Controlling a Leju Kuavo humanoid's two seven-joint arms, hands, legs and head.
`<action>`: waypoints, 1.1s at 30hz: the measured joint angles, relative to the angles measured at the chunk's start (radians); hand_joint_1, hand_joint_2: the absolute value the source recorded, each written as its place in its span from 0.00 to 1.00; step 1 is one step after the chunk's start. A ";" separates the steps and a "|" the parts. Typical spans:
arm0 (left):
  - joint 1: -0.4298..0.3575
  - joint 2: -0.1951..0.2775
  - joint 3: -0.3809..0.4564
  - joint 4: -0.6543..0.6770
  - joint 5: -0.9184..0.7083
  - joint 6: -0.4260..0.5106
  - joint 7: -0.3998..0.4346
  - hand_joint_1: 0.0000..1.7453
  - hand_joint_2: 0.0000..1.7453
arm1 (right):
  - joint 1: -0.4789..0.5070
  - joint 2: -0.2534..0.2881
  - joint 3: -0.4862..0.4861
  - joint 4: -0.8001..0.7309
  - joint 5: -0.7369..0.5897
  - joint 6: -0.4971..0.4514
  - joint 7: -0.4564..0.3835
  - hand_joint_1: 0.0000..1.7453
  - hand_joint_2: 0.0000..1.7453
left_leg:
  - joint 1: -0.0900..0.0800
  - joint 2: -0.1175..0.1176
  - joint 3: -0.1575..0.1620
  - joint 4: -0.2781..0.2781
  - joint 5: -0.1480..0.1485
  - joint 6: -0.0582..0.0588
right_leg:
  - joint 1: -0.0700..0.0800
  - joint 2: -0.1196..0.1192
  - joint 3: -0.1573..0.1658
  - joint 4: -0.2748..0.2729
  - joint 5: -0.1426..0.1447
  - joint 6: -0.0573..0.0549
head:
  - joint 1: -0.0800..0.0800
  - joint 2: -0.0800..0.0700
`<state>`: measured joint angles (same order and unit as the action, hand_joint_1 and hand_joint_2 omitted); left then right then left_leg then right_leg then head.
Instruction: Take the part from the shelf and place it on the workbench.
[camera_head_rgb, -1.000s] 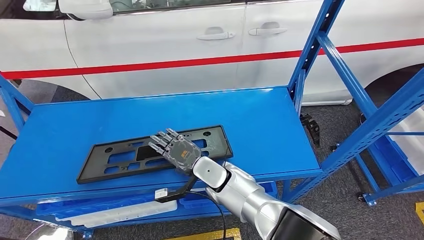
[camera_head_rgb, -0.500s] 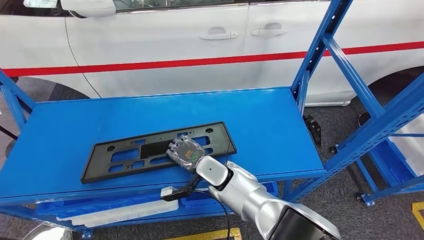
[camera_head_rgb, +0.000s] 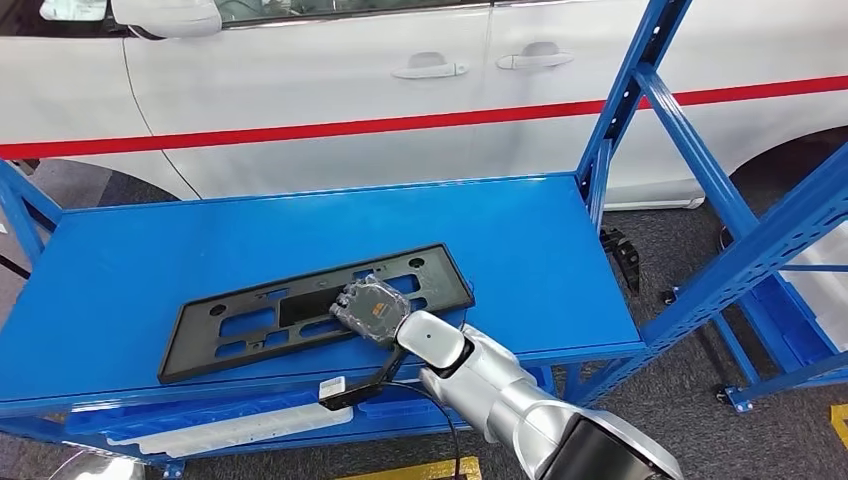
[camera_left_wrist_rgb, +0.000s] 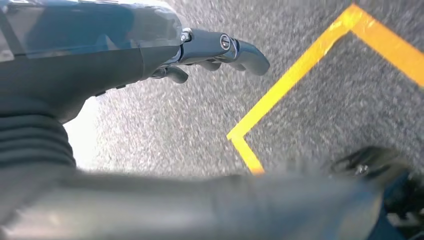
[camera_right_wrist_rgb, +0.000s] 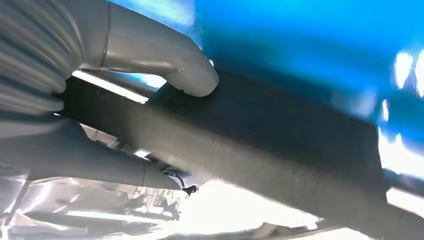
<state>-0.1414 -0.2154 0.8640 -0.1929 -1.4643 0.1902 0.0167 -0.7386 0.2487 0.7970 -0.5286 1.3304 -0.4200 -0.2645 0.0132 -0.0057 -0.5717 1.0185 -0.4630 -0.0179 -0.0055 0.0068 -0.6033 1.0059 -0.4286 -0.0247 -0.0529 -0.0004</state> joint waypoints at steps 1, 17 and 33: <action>0.000 0.000 -0.003 0.000 -0.001 0.016 -0.003 0.00 1.00 | 0.007 0.000 -0.023 -0.027 -0.090 0.015 -0.058 1.00 1.00 | 0.001 0.000 -0.015 0.037 -0.023 -0.005 | -0.002 0.000 0.003 -0.003 0.001 -0.006 | 0.000 0.000; 0.015 0.008 -0.018 0.000 0.012 0.077 -0.029 0.00 1.00 | 0.176 -0.101 -0.303 -0.756 -0.746 0.346 -0.297 1.00 1.00 | 0.005 0.001 -0.004 -0.020 0.028 0.035 | 0.003 0.002 -0.033 0.085 -0.061 0.029 | 0.000 0.000; 0.018 0.007 -0.022 0.000 0.051 0.230 -0.095 0.00 1.00 | 0.383 -0.188 -0.345 -1.181 -1.123 0.637 -0.320 1.00 1.00 | 0.001 0.001 -0.049 0.109 -0.069 -0.008 | -0.003 -0.004 -0.001 0.006 -0.011 -0.009 | 0.000 0.000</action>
<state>-0.1236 -0.2081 0.8416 -0.1930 -1.4129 0.4203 -0.0785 -0.3555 0.0604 0.4516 -1.7099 0.2074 0.2166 -0.5847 0.0144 -0.0051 -0.6209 1.1277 -0.5316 -0.0257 -0.0081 0.0027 -0.6044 1.0124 -0.4395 -0.0336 -0.0530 -0.0004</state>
